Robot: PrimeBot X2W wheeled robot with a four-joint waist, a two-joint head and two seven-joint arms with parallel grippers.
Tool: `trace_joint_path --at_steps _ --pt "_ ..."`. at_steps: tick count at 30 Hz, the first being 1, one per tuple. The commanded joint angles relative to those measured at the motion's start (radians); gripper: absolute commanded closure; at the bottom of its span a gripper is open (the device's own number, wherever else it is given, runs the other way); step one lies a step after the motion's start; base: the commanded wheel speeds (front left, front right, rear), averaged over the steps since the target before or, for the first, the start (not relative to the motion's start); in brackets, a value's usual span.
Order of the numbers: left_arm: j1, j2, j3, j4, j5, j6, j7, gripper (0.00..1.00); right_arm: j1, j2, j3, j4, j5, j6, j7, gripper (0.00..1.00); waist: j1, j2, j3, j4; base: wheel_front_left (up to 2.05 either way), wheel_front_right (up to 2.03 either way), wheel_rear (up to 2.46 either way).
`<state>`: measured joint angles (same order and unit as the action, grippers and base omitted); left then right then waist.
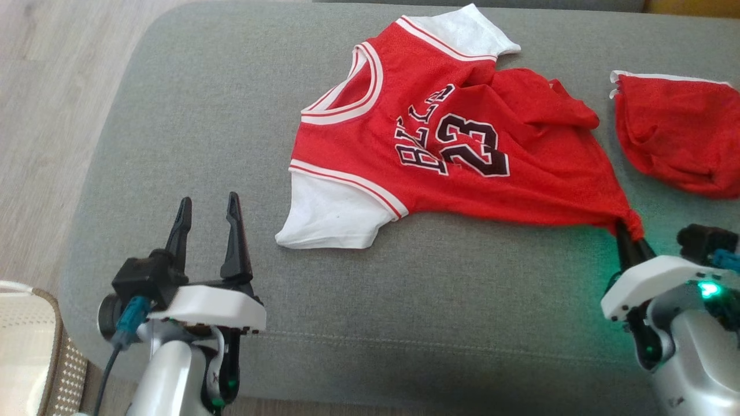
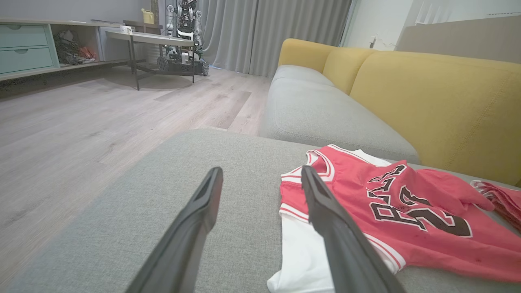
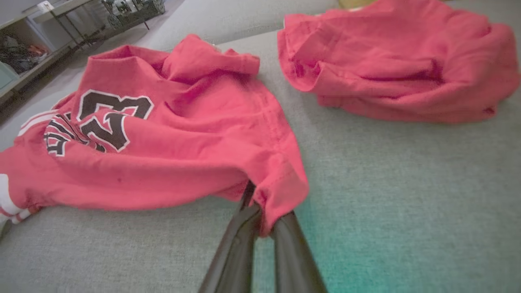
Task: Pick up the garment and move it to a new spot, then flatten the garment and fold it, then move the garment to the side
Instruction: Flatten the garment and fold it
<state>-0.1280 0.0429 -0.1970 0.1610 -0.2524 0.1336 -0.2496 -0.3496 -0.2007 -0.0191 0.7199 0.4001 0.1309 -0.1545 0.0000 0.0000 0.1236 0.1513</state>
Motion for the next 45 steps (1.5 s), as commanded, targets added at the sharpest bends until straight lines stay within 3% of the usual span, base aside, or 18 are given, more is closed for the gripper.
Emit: trace_joint_path --at_steps 1,8,13,16,23,29,34,44,45 --pt "-0.029 0.007 0.027 -0.031 -0.007 0.007 -0.012 0.0 -0.003 -0.001 0.016 -0.032 0.004 0.0 0.009 0.0 0.0 0.0 0.0 0.0 0.0 0.0 0.0" --pt "-0.028 0.007 0.031 -0.018 -0.005 0.005 -0.012 0.0 0.023 0.026 -0.094 -0.058 -0.077 0.0 -0.034 0.0 0.0 0.0 -0.005 -0.011 0.0 0.0 0.0" --pt "-0.032 0.007 0.024 0.002 -0.007 -0.001 -0.012 0.0 0.041 0.08 -0.159 -0.158 -0.155 0.0 -0.085 0.0 0.0 0.0 -0.002 -0.024 0.0 0.0 0.0" --pt "-0.043 0.007 0.012 0.041 -0.01 -0.013 -0.012 0.0 0.063 0.113 -0.143 -0.251 -0.169 0.0 -0.095 0.0 0.0 0.0 0.018 -0.043 0.0 0.0 0.0" --pt "-0.116 0.007 -0.032 0.201 -0.023 -0.039 -0.012 0.0 0.079 0.134 -0.103 -0.334 -0.164 0.0 -0.098 0.0 0.0 0.0 0.062 -0.08 0.0 0.0 0.0" --pt "-0.198 0.007 -0.054 0.397 -0.035 -0.042 -0.012 0.0 0.077 0.138 -0.085 -0.361 -0.154 0.0 -0.094 0.0 0.0 0.0 0.087 -0.11 0.0 0.0 0.0" --pt "-0.273 0.012 -0.057 0.565 -0.009 -0.013 -0.012 0.0 0.074 0.141 -0.084 -0.373 -0.147 0.0 -0.094 0.0 0.0 0.0 0.101 -0.133 0.0 0.0 0.0" --pt "-0.341 0.011 -0.055 0.73 -0.006 -0.023 -0.012 0.0 0.075 0.144 -0.093 -0.376 -0.146 0.0 -0.096 0.0 0.0 0.0 0.112 -0.141 0.0 0.0 0.0" --pt "-0.346 0.011 -0.06 0.743 -0.009 -0.032 -0.012 0.48 0.074 0.144 -0.096 -0.376 -0.146 0.0 -0.097 0.0 0.0 0.0 0.112 -0.14 0.0 0.0 0.0"
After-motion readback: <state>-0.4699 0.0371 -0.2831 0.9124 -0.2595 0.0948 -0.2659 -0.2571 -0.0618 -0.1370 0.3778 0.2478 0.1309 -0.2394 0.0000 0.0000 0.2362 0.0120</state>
